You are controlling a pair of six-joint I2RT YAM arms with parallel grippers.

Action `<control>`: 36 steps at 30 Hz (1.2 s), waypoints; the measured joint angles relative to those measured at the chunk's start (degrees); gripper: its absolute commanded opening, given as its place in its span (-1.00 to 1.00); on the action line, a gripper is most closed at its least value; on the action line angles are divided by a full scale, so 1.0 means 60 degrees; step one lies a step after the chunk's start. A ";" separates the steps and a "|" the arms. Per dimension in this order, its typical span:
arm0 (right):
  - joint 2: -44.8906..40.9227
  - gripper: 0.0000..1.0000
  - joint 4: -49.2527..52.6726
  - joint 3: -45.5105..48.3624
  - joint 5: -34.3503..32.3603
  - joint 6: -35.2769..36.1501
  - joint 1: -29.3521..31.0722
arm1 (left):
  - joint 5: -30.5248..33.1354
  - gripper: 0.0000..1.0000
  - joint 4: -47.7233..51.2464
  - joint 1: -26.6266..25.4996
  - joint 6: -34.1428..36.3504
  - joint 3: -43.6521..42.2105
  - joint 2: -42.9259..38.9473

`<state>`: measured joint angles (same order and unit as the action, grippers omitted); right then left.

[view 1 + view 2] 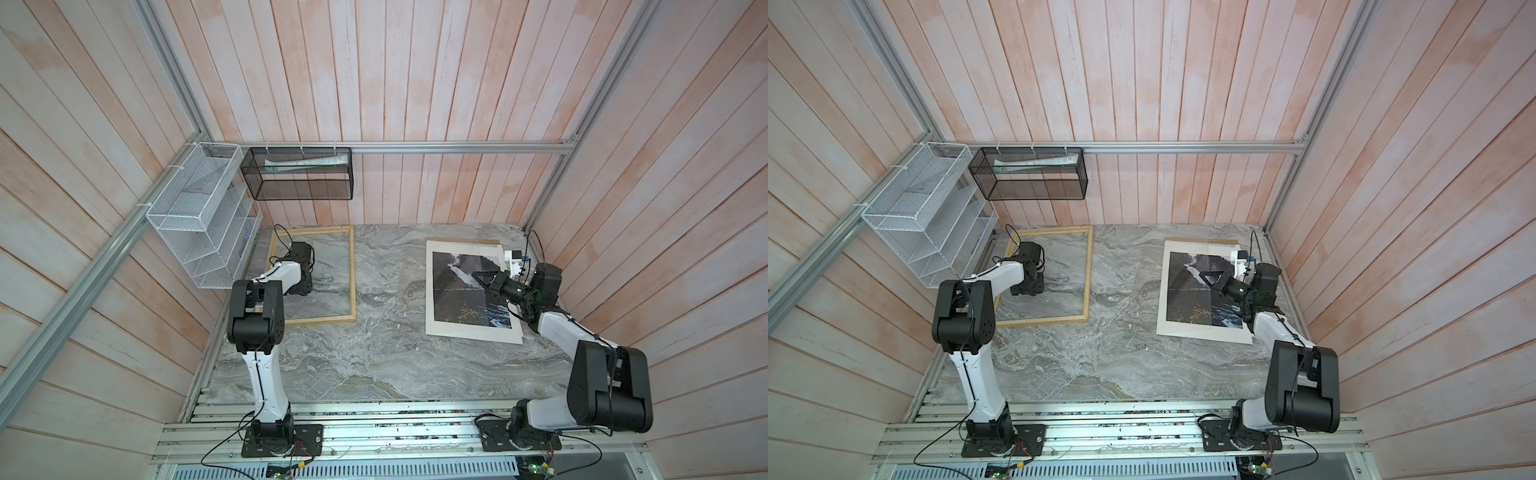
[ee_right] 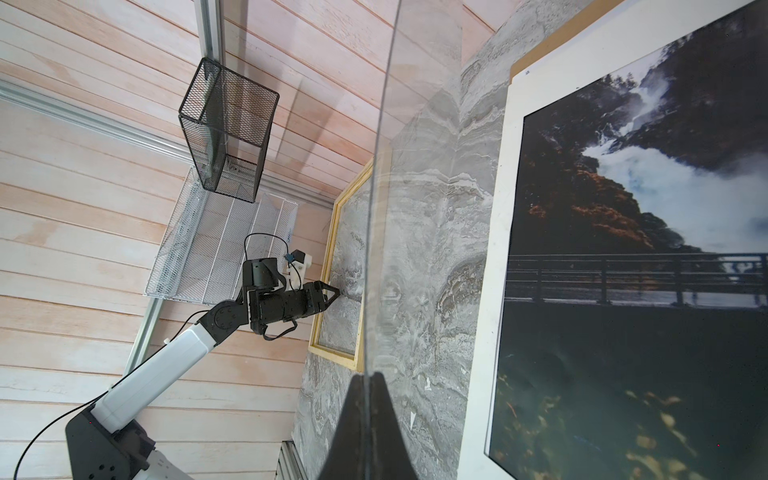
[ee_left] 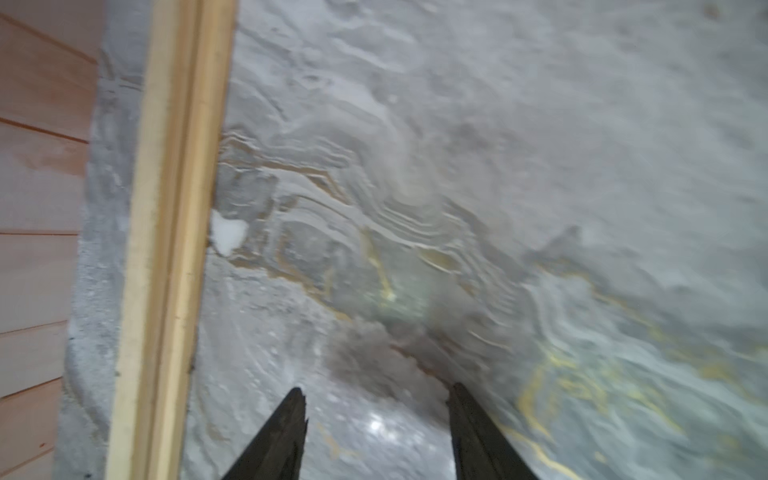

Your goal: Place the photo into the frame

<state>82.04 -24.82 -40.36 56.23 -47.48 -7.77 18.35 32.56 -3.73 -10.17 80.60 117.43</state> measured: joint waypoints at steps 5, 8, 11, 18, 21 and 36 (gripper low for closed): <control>0.0000 -1.00 0.0149 0.0000 0.0044 0.0073 0.0000 | -0.1100 0.15 0.0153 -0.1005 -0.0659 -0.0175 -0.0222; 0.0000 -1.00 0.0299 -0.0004 0.0051 0.0157 0.0000 | -0.1716 0.15 0.0186 -0.1373 -0.1169 -0.0397 -0.0448; 0.0000 -1.00 0.0390 -0.0007 0.0073 0.0204 0.0000 | -0.2182 0.15 0.0182 -0.1596 -0.1628 -0.0597 -0.0739; -0.0160 -1.00 0.0576 -0.0011 0.0073 0.0240 0.0000 | -0.3042 0.14 -0.0219 -0.1982 -0.2273 -0.0834 -0.1013; -0.0306 -1.00 0.0692 -0.0015 0.0073 0.0284 0.0000 | -0.3297 0.14 -0.0390 -0.2251 -0.2430 -0.0889 -0.1016; -0.0590 -1.00 0.1115 -0.0051 0.0069 0.0463 0.0000 | -0.4007 -0.03 -0.0841 -0.3085 -0.2776 -0.0889 -0.1005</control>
<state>78.50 -18.13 -40.66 56.64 -44.71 -7.77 -5.69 27.51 -22.24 -26.83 75.26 111.39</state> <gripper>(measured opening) 0.045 0.504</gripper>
